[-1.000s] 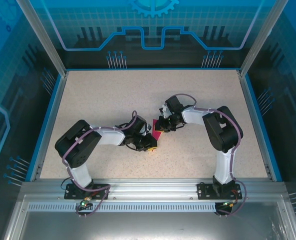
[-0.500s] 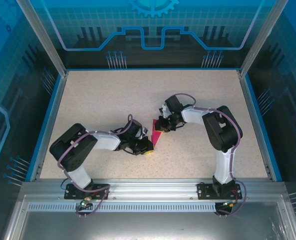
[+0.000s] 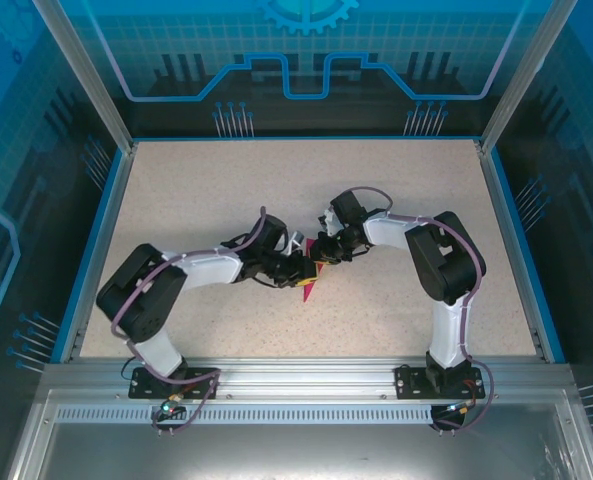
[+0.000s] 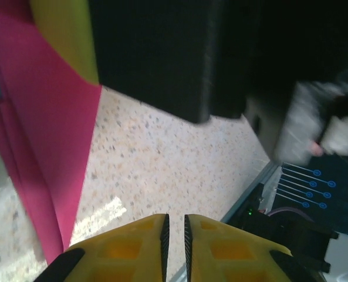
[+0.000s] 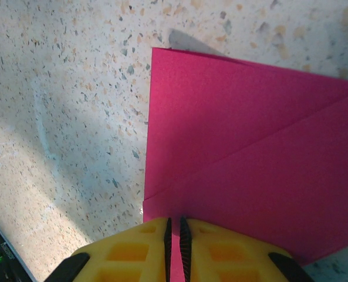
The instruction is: Fold a paper plane with a square sheet of paper (fold left side to right side)
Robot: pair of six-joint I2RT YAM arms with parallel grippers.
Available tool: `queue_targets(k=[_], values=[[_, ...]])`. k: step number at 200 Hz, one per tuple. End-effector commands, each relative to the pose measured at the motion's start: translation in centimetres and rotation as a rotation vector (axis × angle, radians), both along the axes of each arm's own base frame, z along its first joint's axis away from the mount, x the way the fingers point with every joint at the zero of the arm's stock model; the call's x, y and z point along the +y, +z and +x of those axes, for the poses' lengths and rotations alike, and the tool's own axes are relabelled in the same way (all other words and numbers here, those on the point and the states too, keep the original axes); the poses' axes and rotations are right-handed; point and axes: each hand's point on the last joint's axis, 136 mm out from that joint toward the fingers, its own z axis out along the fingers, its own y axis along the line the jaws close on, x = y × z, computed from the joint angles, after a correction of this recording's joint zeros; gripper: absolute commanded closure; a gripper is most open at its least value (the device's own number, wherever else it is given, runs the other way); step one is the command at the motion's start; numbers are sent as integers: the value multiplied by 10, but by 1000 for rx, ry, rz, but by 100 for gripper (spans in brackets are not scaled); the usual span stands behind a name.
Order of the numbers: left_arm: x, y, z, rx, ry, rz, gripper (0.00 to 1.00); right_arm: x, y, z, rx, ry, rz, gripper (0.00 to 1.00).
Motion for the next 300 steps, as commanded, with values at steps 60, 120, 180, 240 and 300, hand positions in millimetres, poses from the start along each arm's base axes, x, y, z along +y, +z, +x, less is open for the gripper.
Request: queue_targets(k=[60,120,180,240,300], values=[[3,-54,-10,95,-35,95,83,-14,-28,-11,53,-3,-110,84],[24,-69,-43,157,-45,145,85,-18,-28,-10,54,-2,-126,84],[35,-67,-73,188,-85,130,86,-19,-26,-8,49,1,-124,84],[32,-23,-67,55,-107,51,86,-10,22,20,-101,5,-53,79],[61,24,-16,-193,72,121,77,-53,88,23,-323,-91,-222,44]])
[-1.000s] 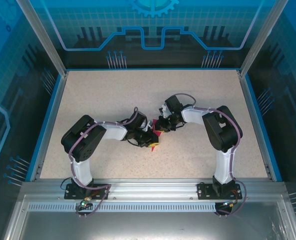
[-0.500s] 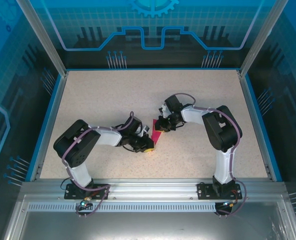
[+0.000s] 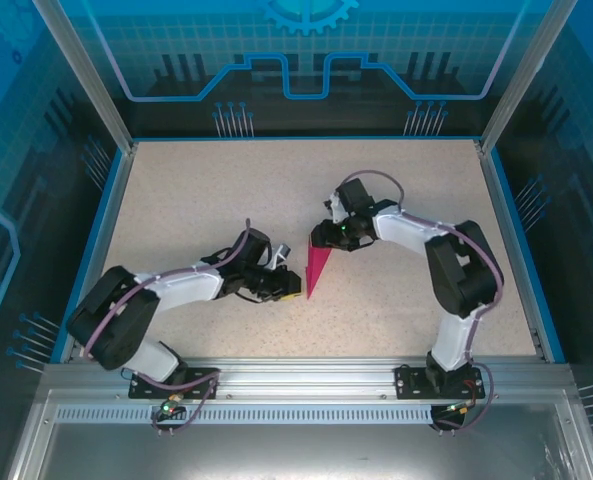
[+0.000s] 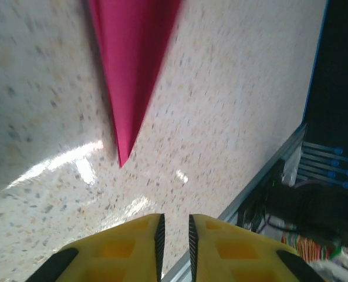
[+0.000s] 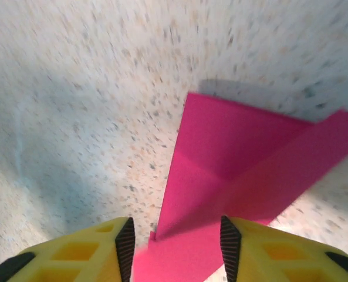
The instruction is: Fold a paper plane with a square sheet of paper (fold left side to right side)
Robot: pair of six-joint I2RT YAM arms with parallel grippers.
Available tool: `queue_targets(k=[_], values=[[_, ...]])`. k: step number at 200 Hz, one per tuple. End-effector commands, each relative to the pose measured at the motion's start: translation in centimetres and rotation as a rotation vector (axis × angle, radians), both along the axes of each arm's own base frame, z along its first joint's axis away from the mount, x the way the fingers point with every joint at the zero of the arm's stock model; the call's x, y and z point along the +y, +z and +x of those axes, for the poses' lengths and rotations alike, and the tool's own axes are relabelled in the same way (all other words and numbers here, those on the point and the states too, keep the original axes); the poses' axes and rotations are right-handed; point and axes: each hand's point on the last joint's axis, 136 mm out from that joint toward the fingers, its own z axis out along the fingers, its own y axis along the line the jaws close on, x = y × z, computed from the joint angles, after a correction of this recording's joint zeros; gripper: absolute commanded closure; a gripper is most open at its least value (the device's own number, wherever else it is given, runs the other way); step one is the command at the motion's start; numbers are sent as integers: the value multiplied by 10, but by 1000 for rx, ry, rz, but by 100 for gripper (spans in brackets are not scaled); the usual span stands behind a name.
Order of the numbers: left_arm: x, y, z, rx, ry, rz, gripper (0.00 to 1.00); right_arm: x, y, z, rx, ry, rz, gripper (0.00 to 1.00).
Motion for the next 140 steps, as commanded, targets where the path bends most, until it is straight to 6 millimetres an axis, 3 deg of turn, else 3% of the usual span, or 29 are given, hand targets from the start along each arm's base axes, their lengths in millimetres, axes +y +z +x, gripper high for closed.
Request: queue_targets(k=[1,15,44,94,119,140], values=[[19,13,22,-107,84,81,76,-31,26,-3,-97,-69,-121,44],[32,21,34,-164,144,136,72,-40,25,-14,-101,-95,-172,38],[51,35,52,-253,235,221,70,-33,8,-39,-54,-97,-224,31],[62,38,51,-271,269,259,68,-22,-35,-57,44,-110,-250,31],[66,38,48,-271,280,267,67,-14,-46,-60,83,-99,-236,48],[69,43,48,-289,291,269,65,-1,-36,-58,60,-72,-160,76]])
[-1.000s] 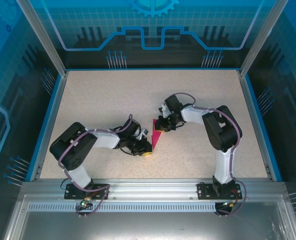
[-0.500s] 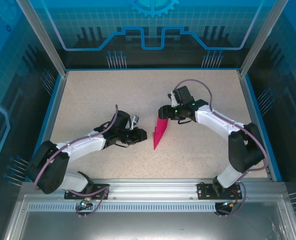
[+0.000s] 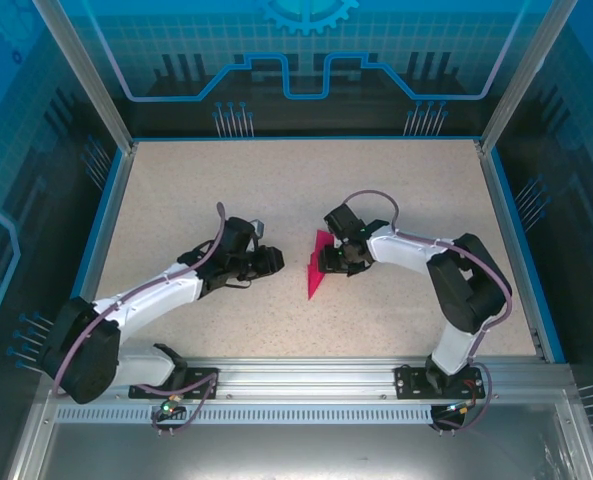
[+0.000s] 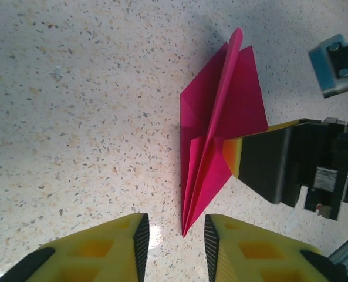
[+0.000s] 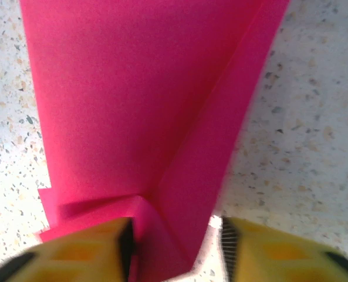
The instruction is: Fold a paper plane with a square sheet of paper (fold left side to right side)
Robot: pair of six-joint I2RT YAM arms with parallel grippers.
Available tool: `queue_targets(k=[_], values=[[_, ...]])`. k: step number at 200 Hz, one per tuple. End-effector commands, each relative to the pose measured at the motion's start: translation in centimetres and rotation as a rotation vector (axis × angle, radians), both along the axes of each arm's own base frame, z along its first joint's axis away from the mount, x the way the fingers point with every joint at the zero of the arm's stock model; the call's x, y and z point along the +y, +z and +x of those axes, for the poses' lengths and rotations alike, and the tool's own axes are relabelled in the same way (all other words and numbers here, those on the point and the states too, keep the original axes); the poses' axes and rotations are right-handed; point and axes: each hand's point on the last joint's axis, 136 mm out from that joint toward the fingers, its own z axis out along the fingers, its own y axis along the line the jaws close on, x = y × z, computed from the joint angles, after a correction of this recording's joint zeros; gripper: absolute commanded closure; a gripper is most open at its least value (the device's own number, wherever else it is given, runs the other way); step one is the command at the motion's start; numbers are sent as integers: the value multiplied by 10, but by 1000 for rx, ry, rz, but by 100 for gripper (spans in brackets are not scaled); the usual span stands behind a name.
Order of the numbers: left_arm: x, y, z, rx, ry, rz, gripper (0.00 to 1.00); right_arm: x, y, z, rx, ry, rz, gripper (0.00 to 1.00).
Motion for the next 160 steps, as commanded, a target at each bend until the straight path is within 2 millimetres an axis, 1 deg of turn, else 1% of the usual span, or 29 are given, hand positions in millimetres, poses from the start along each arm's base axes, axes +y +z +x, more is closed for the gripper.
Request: queue_targets(k=[1,16,19,30,44,61,64,66,82,87,101,113,132,160], values=[[10,9,0,-39,17,30,65,19,12,1,-22,19,87,77],[13,14,1,-56,22,35,64,26,29,3,-69,56,133,97],[13,15,1,-60,22,36,63,27,31,4,-78,65,141,100],[16,19,1,-73,29,41,63,31,44,4,-110,93,190,100],[19,26,1,-95,38,49,62,36,55,0,-122,126,290,100],[24,32,1,-120,52,54,61,36,57,-5,-105,134,412,100],[24,33,0,-123,53,54,61,37,59,-3,-108,134,431,100],[24,34,0,-126,54,55,60,33,52,-8,-90,129,431,100],[26,38,0,-140,59,56,59,24,32,-15,-41,118,450,100],[27,38,0,-141,61,59,58,20,22,-18,-14,115,439,100],[28,37,0,-138,63,62,57,8,-2,-21,39,100,399,100],[28,37,0,-137,60,63,57,-4,-16,-20,59,70,377,99],[26,37,0,-129,57,62,55,-17,-22,-16,52,47,336,90],[26,38,1,-133,57,66,51,-34,-17,-15,37,50,222,74]])
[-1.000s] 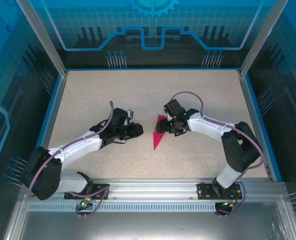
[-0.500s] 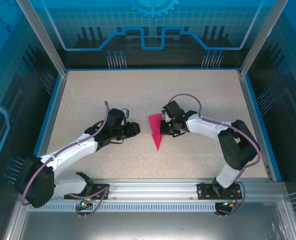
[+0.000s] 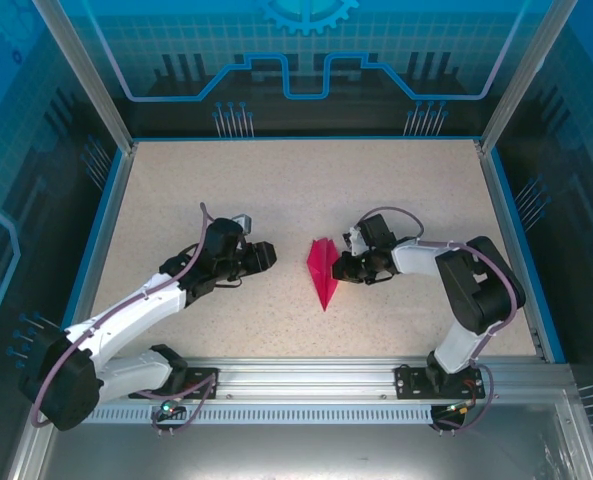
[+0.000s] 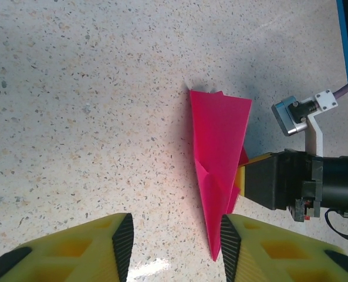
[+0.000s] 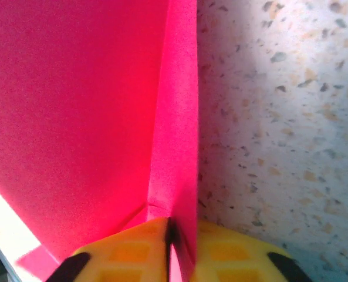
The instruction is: Fold a paper plane with a square sheet of paper (fold left side to right side)
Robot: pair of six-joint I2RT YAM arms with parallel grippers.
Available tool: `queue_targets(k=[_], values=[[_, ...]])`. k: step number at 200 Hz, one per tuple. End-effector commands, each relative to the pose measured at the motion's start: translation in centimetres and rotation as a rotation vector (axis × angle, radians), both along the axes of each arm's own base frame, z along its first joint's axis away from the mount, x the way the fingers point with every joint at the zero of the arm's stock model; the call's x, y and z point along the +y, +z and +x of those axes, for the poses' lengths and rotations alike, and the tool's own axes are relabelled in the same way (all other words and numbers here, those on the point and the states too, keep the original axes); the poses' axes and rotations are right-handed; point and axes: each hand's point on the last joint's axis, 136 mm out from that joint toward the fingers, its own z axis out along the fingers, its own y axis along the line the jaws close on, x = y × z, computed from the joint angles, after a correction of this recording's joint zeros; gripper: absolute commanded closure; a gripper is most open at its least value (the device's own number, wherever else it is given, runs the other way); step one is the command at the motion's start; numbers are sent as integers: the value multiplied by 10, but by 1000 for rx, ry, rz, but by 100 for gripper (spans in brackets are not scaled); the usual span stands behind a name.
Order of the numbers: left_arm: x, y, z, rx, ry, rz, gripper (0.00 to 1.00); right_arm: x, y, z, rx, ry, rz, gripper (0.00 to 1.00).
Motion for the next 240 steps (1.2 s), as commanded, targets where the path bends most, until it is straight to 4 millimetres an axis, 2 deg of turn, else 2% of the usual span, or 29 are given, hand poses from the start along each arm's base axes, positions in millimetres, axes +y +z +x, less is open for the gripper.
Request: queue_targets(k=[1,17,34,44,48,57,82,102,131,159,185,240], values=[[4,5,4,-18,1,28,51,-23,-1,1,-16,-3,-129,74],[4,5,5,-23,3,31,47,-33,8,1,-33,-12,-191,65],[4,7,6,-35,3,24,41,-44,27,4,-73,-30,-263,56],[3,8,7,-45,4,19,36,-50,34,-1,-85,-31,-317,52],[3,9,7,-51,2,16,35,-49,46,5,-114,-36,-325,50],[2,12,9,-63,3,11,31,-47,55,2,-137,-25,-360,47],[4,13,11,-78,13,14,26,-22,68,-11,-149,38,-366,39],[5,12,10,-78,13,21,24,1,61,-22,-105,66,-336,32],[8,10,7,-81,16,25,23,22,48,-26,-81,90,-353,22],[12,10,4,-86,22,32,22,32,38,-27,-63,125,-392,21],[14,9,2,-88,25,33,21,32,29,-25,-51,124,-434,23],[15,9,2,-88,24,40,20,28,22,-25,-40,124,-475,48]])
